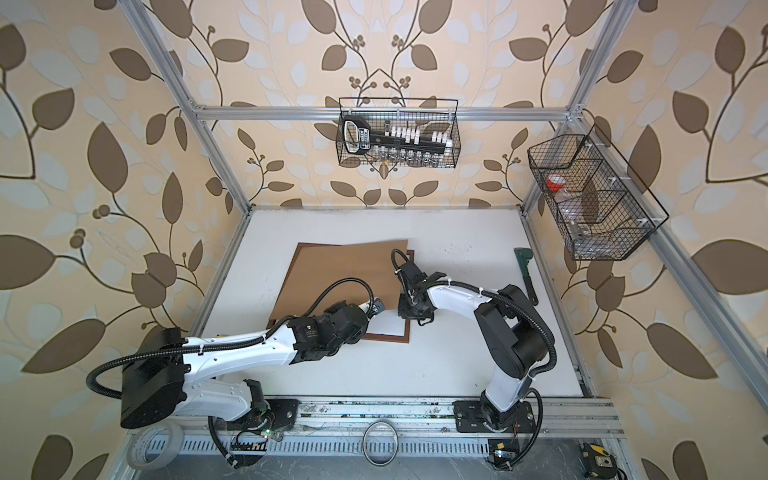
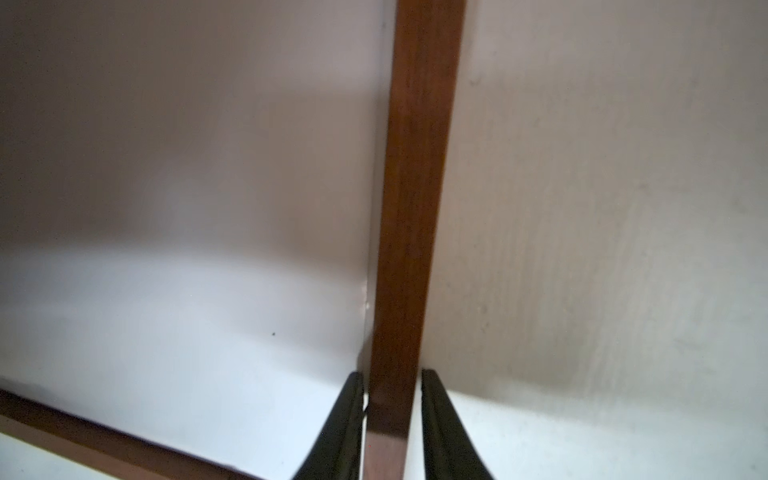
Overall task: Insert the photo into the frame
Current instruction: 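Grip the frame's side bar with the right gripper while left holds the board raised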
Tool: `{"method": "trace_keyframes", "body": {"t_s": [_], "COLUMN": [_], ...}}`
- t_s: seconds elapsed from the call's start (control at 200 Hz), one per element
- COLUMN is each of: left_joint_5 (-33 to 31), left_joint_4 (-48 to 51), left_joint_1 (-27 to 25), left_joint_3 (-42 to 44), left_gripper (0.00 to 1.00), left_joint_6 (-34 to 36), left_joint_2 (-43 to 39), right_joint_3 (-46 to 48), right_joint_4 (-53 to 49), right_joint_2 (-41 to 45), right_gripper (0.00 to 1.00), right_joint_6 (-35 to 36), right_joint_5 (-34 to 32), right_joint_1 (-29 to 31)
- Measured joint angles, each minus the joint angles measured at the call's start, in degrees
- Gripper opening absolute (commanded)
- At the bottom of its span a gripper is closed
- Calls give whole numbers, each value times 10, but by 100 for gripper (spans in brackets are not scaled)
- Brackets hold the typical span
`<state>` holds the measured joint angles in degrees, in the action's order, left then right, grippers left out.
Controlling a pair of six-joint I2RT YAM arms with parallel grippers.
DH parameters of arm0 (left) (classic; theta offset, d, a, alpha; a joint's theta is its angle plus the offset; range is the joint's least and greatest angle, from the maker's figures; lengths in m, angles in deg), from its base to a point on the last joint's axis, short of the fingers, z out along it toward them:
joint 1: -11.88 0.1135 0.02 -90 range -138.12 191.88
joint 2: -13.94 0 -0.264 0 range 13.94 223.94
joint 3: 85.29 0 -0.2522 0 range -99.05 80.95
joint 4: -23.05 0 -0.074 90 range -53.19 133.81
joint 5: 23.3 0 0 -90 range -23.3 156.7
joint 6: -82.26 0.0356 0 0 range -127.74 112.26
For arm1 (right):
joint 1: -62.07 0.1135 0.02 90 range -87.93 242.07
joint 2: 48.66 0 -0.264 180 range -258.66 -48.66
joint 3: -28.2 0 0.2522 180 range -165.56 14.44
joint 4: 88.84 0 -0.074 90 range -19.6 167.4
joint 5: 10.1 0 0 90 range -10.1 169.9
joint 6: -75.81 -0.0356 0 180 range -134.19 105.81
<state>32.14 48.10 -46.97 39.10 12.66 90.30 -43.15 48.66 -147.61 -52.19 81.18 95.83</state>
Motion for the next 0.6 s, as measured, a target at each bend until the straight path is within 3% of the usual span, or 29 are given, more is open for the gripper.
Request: {"method": "trace_keyframes", "body": {"t_s": [0.37,0.405,0.51,0.6], "left_joint_5": [0,0,0,0], "left_joint_4": [-1,-1,-1,-1], "left_joint_1": [0,0,0,0], "left_joint_3": [0,0,0,0], "left_gripper": [0,0,0,0], "left_joint_6": [0,0,0,0], "left_joint_2": [0,0,0,0], "right_joint_3": [0,0,0,0], "right_joint_4": [0,0,1,3], "right_joint_2": [1,1,2,10], "right_gripper": [5,8,32,40], "right_joint_6": [-12,-12,-6,-5], "right_joint_5": [2,2,13,33], "right_joint_1": [-1,-1,-6,-25]}}
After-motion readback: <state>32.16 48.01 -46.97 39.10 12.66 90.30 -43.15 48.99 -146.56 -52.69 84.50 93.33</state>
